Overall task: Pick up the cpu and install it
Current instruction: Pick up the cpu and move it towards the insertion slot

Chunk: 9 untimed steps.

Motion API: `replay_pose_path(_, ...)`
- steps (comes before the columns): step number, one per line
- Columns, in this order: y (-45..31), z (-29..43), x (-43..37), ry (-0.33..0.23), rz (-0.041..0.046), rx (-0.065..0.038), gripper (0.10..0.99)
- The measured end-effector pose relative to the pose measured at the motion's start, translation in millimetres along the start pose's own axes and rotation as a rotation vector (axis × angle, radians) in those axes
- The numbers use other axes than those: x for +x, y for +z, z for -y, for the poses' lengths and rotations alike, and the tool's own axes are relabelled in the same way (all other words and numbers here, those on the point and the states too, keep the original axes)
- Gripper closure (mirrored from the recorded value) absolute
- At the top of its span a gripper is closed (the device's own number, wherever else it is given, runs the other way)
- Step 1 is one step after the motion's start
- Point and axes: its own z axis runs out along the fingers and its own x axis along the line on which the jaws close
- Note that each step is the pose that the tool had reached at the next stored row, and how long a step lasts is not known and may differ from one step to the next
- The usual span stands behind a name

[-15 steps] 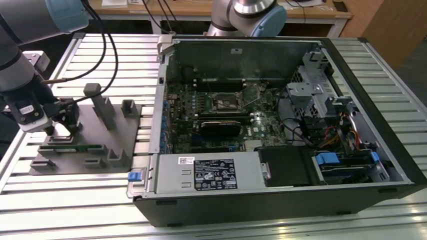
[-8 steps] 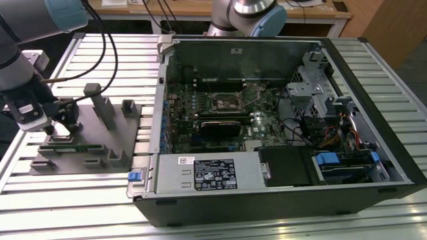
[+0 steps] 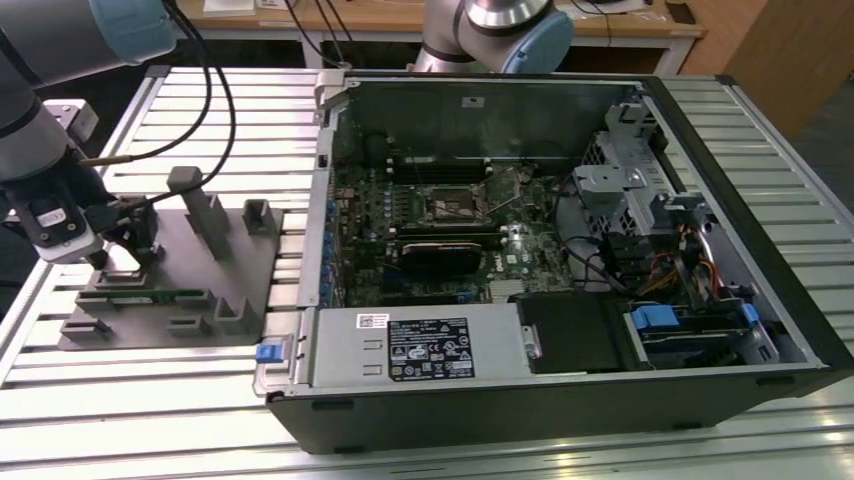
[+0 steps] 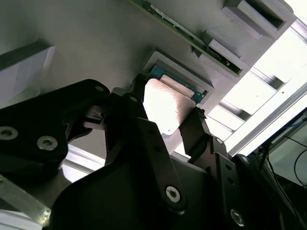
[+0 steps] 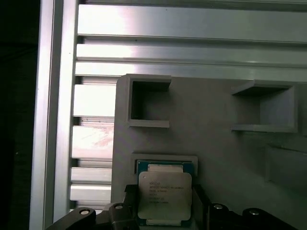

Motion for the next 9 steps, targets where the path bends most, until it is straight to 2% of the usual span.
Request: replay_pose_path(9,-4.5,-0.2,-0.1,0.0,0.0,-0.001,0.541)
